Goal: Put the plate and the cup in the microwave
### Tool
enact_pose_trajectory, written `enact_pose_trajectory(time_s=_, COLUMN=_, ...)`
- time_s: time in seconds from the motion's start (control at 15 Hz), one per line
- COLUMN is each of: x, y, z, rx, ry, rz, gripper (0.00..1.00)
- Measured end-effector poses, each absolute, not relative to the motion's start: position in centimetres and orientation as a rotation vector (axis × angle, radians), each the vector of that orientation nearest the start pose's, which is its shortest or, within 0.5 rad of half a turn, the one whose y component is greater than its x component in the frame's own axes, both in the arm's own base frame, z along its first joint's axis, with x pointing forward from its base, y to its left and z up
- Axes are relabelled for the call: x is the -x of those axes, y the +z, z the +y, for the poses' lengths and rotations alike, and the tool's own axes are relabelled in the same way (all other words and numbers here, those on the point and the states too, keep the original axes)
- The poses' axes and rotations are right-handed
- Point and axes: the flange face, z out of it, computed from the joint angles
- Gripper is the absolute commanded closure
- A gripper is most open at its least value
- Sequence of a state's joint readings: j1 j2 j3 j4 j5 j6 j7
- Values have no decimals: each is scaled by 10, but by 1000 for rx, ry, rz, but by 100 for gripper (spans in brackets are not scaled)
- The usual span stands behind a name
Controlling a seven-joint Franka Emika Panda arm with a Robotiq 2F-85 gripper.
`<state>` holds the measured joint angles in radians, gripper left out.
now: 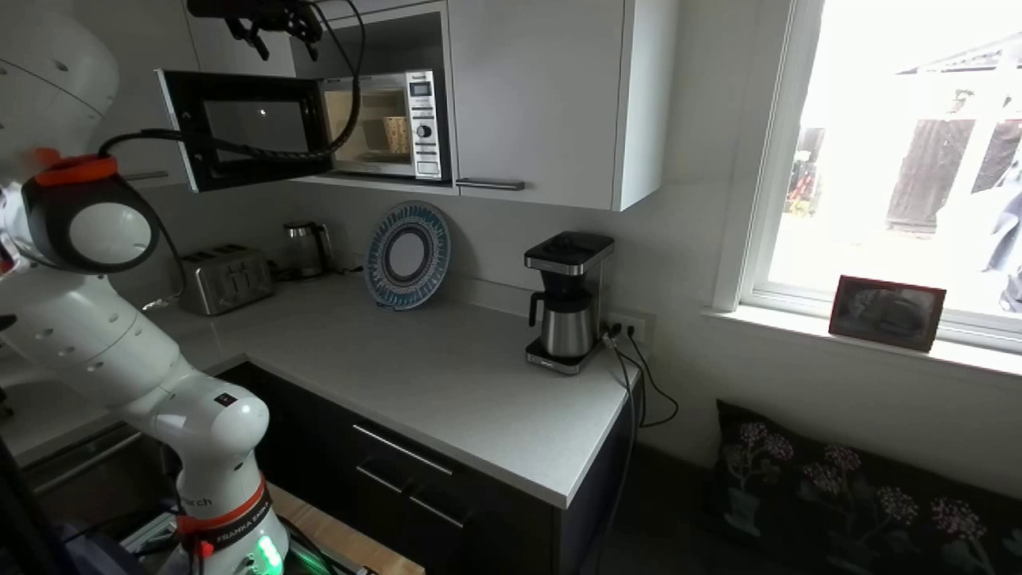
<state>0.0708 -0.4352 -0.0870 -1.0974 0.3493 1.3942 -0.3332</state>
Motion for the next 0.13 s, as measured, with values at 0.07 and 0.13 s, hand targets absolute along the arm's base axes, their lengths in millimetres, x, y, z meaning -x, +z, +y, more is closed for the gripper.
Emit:
enact_pose_trajectory(time_s=0.07, x=-245, y=992, z=15, rx=2630, ry=-1111, rz=-680, gripper=0)
enact_pose_trajectory(time_s=0.13, x=-245, y=992, z=15, rx=2630, ry=-1110, rz=-680, gripper=0)
